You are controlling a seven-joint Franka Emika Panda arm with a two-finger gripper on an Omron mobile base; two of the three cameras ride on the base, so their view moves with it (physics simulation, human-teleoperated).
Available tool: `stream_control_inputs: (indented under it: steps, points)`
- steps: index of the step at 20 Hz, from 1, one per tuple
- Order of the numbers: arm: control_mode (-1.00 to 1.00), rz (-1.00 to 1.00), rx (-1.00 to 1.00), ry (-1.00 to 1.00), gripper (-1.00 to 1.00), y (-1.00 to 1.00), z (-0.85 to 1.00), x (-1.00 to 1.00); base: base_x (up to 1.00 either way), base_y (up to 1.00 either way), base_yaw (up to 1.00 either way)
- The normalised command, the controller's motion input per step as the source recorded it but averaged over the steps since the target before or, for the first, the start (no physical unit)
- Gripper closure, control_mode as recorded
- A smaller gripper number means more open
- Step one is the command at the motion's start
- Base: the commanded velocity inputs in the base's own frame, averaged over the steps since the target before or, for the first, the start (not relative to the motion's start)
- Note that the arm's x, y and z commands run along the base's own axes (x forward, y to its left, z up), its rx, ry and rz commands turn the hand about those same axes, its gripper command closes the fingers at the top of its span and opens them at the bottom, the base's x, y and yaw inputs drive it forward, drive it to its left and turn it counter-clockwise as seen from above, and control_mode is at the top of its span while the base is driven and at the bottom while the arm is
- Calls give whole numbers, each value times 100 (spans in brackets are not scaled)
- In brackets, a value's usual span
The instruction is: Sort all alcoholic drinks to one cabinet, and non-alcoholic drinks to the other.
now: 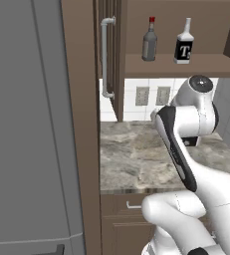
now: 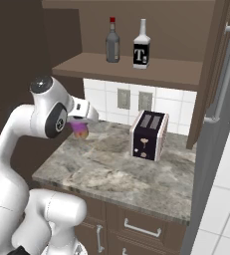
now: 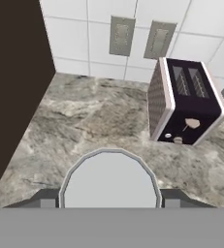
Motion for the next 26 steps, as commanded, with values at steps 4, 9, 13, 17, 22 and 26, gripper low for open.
stream_control_inputs:
  steps: [4,9,13,17,22,26]
  points:
    - [100,0,0,1,100,-12,0,-1,-6,-6,0]
    - [100,0,0,0,100,0,0,0,-90,-5,0]
    - [100,0,0,0,100,0,0,0,-100,-18,18]
    - [100,0,0,0,100,0,0,0,-96,-2,62]
    - [100,0,0,0,100,0,0,0,-54,6,76]
    - [100,0,0,0,100,0,0,0,-2,25,79]
